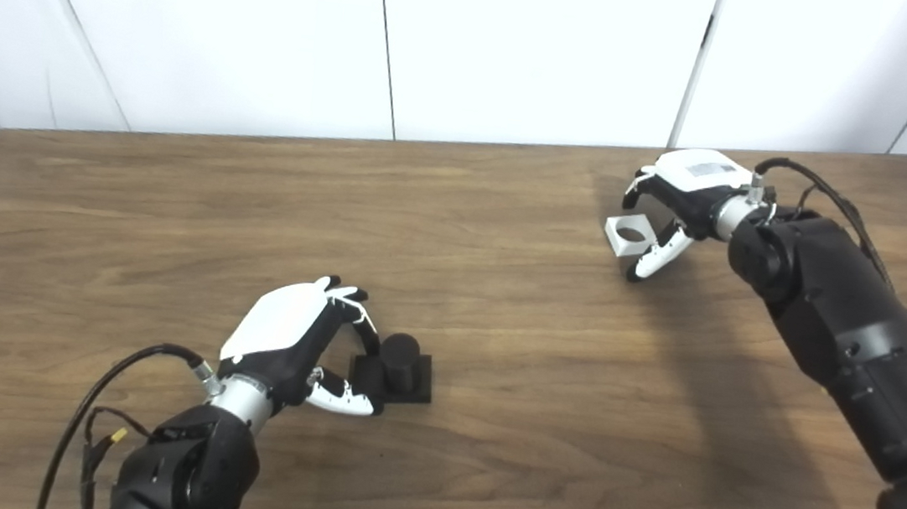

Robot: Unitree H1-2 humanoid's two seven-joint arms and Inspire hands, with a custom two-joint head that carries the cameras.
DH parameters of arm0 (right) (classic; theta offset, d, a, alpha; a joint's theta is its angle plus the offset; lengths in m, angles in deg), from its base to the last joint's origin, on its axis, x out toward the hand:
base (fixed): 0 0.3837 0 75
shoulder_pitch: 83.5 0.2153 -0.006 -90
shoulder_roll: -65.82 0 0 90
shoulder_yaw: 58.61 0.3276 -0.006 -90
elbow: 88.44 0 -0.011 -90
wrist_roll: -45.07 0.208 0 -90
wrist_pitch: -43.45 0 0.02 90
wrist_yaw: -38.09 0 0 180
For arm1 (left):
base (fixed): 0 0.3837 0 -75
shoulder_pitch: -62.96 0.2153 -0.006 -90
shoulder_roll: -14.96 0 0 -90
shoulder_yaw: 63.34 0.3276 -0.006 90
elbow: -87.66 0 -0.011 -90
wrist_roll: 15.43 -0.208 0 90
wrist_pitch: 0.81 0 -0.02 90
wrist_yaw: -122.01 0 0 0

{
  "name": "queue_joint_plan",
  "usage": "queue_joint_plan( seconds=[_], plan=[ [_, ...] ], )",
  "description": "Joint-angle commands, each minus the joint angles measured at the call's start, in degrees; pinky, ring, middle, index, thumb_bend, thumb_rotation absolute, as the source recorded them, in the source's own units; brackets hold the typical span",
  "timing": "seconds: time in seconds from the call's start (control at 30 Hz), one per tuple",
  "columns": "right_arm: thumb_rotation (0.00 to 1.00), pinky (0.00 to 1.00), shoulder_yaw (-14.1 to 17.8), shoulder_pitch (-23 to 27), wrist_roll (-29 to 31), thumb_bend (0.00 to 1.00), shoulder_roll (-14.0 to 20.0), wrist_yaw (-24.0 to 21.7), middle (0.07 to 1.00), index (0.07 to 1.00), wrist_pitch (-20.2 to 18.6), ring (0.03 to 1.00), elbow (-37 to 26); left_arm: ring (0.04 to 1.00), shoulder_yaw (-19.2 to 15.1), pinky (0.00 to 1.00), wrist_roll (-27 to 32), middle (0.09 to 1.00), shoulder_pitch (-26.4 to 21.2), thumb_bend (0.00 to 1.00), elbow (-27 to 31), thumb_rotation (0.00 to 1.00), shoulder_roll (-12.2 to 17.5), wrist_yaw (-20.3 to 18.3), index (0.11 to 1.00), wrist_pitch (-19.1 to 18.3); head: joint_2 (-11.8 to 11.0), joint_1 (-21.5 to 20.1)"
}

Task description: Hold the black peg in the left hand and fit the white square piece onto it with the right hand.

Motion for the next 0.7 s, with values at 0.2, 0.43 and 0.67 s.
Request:
queue_joint_plan(
  seconds=[0.2, 0.43, 0.67],
  plan=[
    [0.35, 0.94, -0.26, 5.45, -1.21, 0.76, 0.39, 0.94, 0.938, 0.771, 2.28, 1.000, 2.60, 1.000, 0.90, 1.00, -0.31, 0.909, -0.06, 0.52, 0.09, 0.06, -0.55, 0.20, 0.490, 0.52, 0.16, 0.15],
    [0.33, 0.95, -0.87, 6.06, -1.49, 0.77, -0.24, 0.31, 0.935, 0.767, 1.92, 1.000, 4.13, 1.000, 0.78, 1.00, -0.26, 0.909, -0.07, 0.52, 0.46, 0.06, -0.66, -0.24, 0.490, 0.24, 0.52, 0.37],
    [0.33, 0.95, -1.45, 6.23, -1.51, 0.76, -0.53, 0.27, 0.931, 0.736, 2.29, 1.000, 5.39, 1.000, 0.87, 1.00, -0.57, 0.909, -0.07, 0.52, 0.54, 0.06, -0.74, -0.41, 0.490, 0.30, 0.58, 0.45]
  ],
)
